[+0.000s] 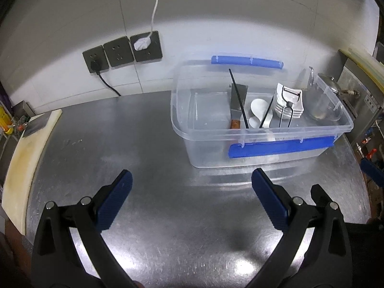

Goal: Organize utensils

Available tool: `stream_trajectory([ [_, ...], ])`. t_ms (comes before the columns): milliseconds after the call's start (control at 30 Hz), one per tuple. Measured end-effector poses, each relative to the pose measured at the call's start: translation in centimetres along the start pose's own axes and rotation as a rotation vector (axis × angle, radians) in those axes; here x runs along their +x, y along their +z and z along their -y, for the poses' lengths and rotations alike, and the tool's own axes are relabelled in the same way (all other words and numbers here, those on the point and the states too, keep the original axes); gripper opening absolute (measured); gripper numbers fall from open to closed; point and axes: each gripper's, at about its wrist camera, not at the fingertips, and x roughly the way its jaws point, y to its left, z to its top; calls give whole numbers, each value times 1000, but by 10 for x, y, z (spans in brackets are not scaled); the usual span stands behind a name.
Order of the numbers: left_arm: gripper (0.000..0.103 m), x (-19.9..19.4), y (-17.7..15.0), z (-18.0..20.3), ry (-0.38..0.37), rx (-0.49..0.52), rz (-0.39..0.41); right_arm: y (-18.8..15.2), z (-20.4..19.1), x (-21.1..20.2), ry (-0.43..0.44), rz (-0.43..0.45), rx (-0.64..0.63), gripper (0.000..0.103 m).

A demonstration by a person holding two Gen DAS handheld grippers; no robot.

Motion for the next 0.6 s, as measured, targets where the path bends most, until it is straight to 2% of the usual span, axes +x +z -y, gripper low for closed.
stream_trajectory([
  [600,96,0,-3,10,-21,37,-3,-3,-2,-5,-5,-8,7,98],
])
